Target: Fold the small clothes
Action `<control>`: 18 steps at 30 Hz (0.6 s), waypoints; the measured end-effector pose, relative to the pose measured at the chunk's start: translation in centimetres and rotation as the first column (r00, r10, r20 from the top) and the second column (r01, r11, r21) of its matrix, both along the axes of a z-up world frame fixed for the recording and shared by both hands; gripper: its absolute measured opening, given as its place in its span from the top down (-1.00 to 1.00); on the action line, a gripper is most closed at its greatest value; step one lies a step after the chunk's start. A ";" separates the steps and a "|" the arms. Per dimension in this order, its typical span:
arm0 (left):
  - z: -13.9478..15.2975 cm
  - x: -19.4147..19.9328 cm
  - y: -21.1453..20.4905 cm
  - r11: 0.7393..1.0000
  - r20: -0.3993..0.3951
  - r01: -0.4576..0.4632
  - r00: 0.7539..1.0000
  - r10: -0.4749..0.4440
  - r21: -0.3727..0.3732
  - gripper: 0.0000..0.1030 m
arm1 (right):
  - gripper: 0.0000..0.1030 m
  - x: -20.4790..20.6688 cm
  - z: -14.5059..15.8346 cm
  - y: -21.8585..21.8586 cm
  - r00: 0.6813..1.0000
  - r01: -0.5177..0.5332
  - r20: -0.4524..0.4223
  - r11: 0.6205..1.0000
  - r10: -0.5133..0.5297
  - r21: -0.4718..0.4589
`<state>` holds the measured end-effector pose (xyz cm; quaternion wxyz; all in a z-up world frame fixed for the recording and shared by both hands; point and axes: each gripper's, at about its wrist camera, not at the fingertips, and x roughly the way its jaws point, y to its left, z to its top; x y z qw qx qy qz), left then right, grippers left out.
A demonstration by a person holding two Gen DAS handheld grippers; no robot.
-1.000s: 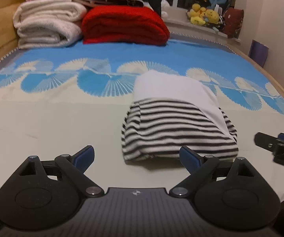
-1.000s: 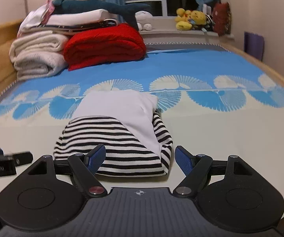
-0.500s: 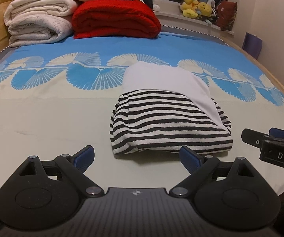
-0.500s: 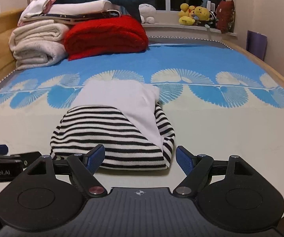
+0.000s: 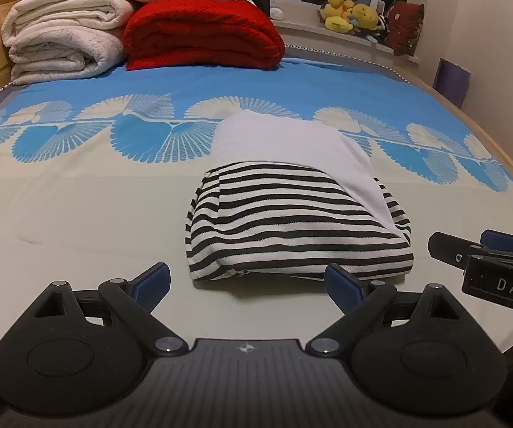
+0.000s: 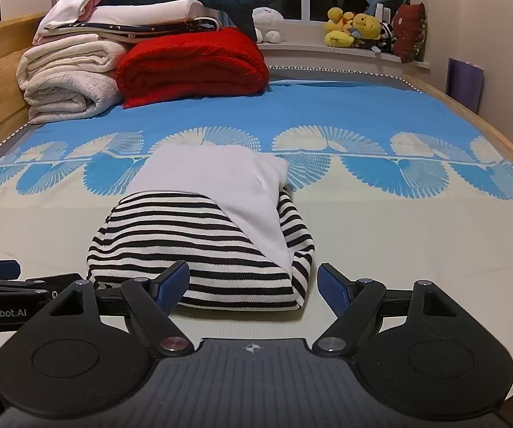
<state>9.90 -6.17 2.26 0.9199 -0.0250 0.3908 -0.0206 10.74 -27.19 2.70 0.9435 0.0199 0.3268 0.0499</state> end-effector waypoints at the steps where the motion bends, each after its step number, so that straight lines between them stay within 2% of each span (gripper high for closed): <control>1: 0.0 0.0 -0.1 1.000 0.002 0.004 1.000 -0.004 0.002 -0.86 | -0.55 0.0 0.0 0.0 1.000 0.001 0.000 1.000 -0.001 0.000; 18: -0.1 -0.1 0.2 1.000 0.008 0.009 1.000 -0.009 0.002 -0.86 | -0.55 0.1 -0.1 0.3 1.000 -0.011 0.000 1.000 0.011 -0.010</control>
